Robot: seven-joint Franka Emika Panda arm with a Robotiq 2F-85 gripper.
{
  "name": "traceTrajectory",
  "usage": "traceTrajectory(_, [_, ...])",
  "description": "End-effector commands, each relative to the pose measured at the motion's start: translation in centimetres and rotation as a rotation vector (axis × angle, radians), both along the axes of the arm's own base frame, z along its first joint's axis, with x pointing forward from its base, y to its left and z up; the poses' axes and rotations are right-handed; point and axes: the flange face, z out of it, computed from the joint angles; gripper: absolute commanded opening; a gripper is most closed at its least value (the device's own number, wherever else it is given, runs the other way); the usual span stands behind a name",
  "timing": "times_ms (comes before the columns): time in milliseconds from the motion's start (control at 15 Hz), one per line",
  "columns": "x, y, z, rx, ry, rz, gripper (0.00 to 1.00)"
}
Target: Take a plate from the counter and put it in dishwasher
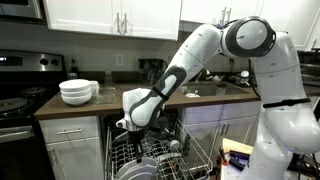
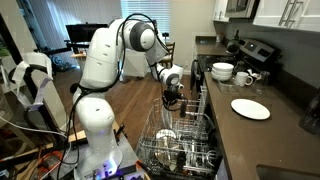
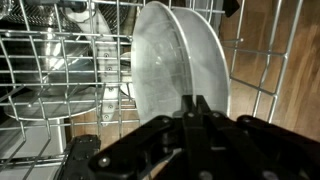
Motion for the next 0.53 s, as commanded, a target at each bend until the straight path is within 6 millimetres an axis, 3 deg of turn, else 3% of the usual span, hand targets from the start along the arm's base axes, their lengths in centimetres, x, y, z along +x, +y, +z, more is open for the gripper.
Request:
traceTrajectory(0, [0.57,0.04,-0.19,0.009,-0.011,0.009,0.05])
traceTrajectory(467, [1.02,-0.19,-0.78,0.006,0.0,-0.005,0.05])
